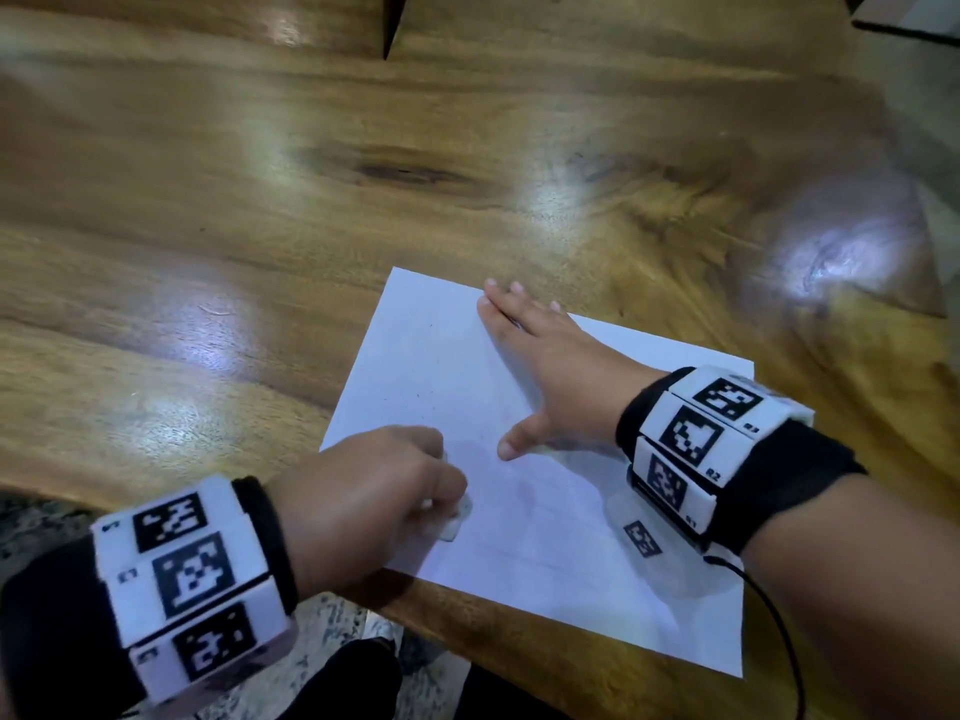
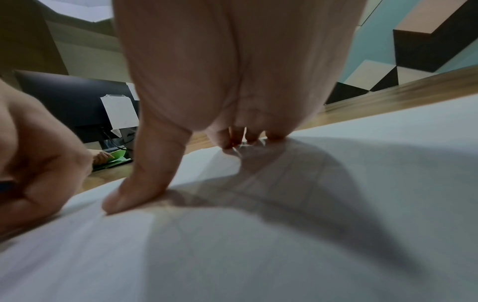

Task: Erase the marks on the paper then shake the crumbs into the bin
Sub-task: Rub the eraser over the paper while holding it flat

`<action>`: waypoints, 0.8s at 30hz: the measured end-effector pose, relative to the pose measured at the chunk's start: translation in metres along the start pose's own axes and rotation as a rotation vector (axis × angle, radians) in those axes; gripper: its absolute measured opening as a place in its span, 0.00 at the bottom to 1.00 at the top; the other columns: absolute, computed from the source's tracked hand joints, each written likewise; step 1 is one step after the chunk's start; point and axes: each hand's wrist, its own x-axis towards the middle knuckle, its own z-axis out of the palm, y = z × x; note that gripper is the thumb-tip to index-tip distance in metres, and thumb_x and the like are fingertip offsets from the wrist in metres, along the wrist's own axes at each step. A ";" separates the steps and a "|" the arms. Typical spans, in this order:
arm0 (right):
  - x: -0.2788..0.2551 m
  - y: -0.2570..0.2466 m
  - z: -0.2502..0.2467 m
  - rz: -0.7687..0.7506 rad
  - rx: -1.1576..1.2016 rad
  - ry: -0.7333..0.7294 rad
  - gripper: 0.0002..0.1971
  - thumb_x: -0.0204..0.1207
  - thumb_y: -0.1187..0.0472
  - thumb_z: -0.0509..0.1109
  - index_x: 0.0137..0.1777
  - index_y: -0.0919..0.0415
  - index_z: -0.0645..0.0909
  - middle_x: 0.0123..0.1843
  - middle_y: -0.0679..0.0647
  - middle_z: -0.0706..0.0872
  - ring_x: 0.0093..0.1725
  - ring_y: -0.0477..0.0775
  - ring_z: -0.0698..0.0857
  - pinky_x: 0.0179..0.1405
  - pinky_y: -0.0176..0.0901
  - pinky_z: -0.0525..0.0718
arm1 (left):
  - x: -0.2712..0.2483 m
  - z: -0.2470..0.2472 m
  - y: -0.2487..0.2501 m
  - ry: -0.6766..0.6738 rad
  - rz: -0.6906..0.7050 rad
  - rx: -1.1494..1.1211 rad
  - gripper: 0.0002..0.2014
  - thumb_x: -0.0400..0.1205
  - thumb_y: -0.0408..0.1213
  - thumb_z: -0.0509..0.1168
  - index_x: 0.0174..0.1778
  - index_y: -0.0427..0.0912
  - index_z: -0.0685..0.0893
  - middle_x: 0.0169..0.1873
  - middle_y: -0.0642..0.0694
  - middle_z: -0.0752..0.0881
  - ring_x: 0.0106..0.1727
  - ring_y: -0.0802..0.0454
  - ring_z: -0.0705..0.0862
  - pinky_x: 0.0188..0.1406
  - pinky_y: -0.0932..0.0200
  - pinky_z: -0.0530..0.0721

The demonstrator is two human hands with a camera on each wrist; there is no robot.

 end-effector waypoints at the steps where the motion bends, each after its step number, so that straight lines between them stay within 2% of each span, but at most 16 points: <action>1: -0.001 0.000 -0.001 0.002 -0.012 -0.004 0.63 0.62 0.42 0.78 0.81 0.58 0.33 0.83 0.49 0.29 0.81 0.46 0.31 0.78 0.40 0.31 | -0.001 0.000 0.001 0.001 -0.021 0.012 0.05 0.71 0.37 0.61 0.38 0.53 0.75 0.34 0.56 0.71 0.31 0.68 0.70 0.29 0.76 0.65; 3: -0.006 0.006 -0.003 0.029 -0.036 -0.008 0.63 0.62 0.41 0.77 0.81 0.58 0.33 0.83 0.49 0.28 0.81 0.46 0.30 0.78 0.41 0.32 | -0.004 0.001 0.003 0.034 -0.063 0.014 0.03 0.70 0.40 0.58 0.38 0.53 0.74 0.35 0.56 0.71 0.32 0.67 0.69 0.31 0.67 0.67; 5: -0.016 0.017 -0.006 0.068 -0.044 -0.014 0.63 0.62 0.41 0.77 0.81 0.57 0.32 0.82 0.49 0.28 0.81 0.46 0.30 0.77 0.41 0.31 | -0.006 0.003 0.004 0.045 -0.088 0.006 0.06 0.74 0.41 0.62 0.40 0.57 0.71 0.33 0.58 0.70 0.31 0.71 0.67 0.34 0.65 0.69; 7: -0.027 0.028 -0.008 0.090 -0.060 -0.034 0.62 0.63 0.41 0.76 0.81 0.55 0.32 0.82 0.47 0.28 0.81 0.45 0.31 0.75 0.40 0.32 | -0.004 0.003 0.004 0.025 -0.123 -0.012 0.08 0.75 0.39 0.65 0.41 0.57 0.73 0.32 0.59 0.71 0.31 0.70 0.70 0.36 0.65 0.72; 9: -0.035 0.033 -0.008 0.088 -0.054 -0.054 0.59 0.65 0.41 0.75 0.81 0.52 0.32 0.81 0.43 0.27 0.78 0.42 0.29 0.74 0.38 0.31 | 0.002 -0.005 0.004 -0.040 -0.175 -0.037 0.04 0.72 0.38 0.68 0.38 0.51 0.80 0.30 0.61 0.75 0.31 0.69 0.75 0.36 0.70 0.74; 11: -0.037 0.035 -0.008 0.074 -0.028 -0.053 0.58 0.65 0.41 0.75 0.81 0.49 0.33 0.76 0.38 0.25 0.75 0.38 0.27 0.72 0.37 0.29 | 0.015 -0.018 0.003 -0.100 -0.214 -0.057 0.04 0.69 0.39 0.72 0.37 0.48 0.85 0.25 0.61 0.80 0.29 0.73 0.78 0.30 0.79 0.70; 12: -0.036 0.036 -0.007 0.071 -0.019 -0.045 0.58 0.65 0.41 0.75 0.81 0.48 0.33 0.74 0.37 0.24 0.74 0.37 0.27 0.72 0.37 0.28 | 0.023 -0.026 0.002 -0.090 -0.232 -0.073 0.05 0.67 0.40 0.74 0.36 0.48 0.86 0.23 0.60 0.81 0.27 0.72 0.78 0.28 0.80 0.70; 14: -0.035 0.037 -0.006 0.074 -0.011 -0.038 0.58 0.65 0.42 0.76 0.81 0.47 0.33 0.73 0.35 0.24 0.74 0.36 0.27 0.72 0.36 0.28 | 0.045 -0.046 -0.001 0.023 -0.283 -0.103 0.06 0.66 0.42 0.76 0.35 0.48 0.88 0.22 0.57 0.81 0.24 0.66 0.77 0.26 0.77 0.70; 16: -0.035 0.037 -0.005 0.081 -0.001 -0.038 0.58 0.65 0.42 0.76 0.80 0.47 0.33 0.72 0.34 0.24 0.74 0.37 0.27 0.72 0.36 0.27 | 0.070 -0.064 -0.007 0.198 -0.349 -0.140 0.04 0.68 0.36 0.74 0.38 0.46 0.88 0.22 0.56 0.80 0.22 0.62 0.75 0.24 0.73 0.71; 18: -0.035 0.037 -0.006 0.082 0.005 -0.036 0.58 0.65 0.42 0.76 0.81 0.47 0.33 0.73 0.34 0.25 0.75 0.37 0.27 0.72 0.36 0.27 | 0.087 -0.073 -0.011 0.345 -0.396 -0.157 0.04 0.70 0.34 0.71 0.39 0.40 0.86 0.22 0.52 0.77 0.25 0.54 0.74 0.28 0.65 0.72; 20: -0.036 0.034 -0.006 0.092 0.013 -0.020 0.57 0.66 0.42 0.75 0.81 0.47 0.35 0.76 0.35 0.26 0.77 0.40 0.27 0.73 0.37 0.28 | 0.095 -0.073 -0.013 0.422 -0.426 -0.162 0.05 0.71 0.38 0.71 0.38 0.41 0.84 0.26 0.48 0.80 0.31 0.48 0.76 0.33 0.60 0.70; 22: -0.036 0.028 -0.004 0.123 0.013 0.010 0.55 0.67 0.41 0.73 0.82 0.48 0.36 0.81 0.40 0.28 0.80 0.43 0.28 0.76 0.41 0.29 | 0.095 -0.067 -0.014 0.463 -0.443 -0.167 0.06 0.72 0.40 0.71 0.38 0.43 0.82 0.30 0.47 0.83 0.33 0.49 0.77 0.30 0.61 0.69; 24: -0.036 0.020 -0.001 0.167 -0.007 0.019 0.56 0.66 0.36 0.71 0.82 0.51 0.35 0.82 0.43 0.28 0.81 0.47 0.28 0.80 0.49 0.31 | 0.094 -0.063 -0.016 0.498 -0.434 -0.173 0.06 0.73 0.41 0.71 0.37 0.43 0.82 0.26 0.50 0.81 0.29 0.54 0.75 0.24 0.63 0.67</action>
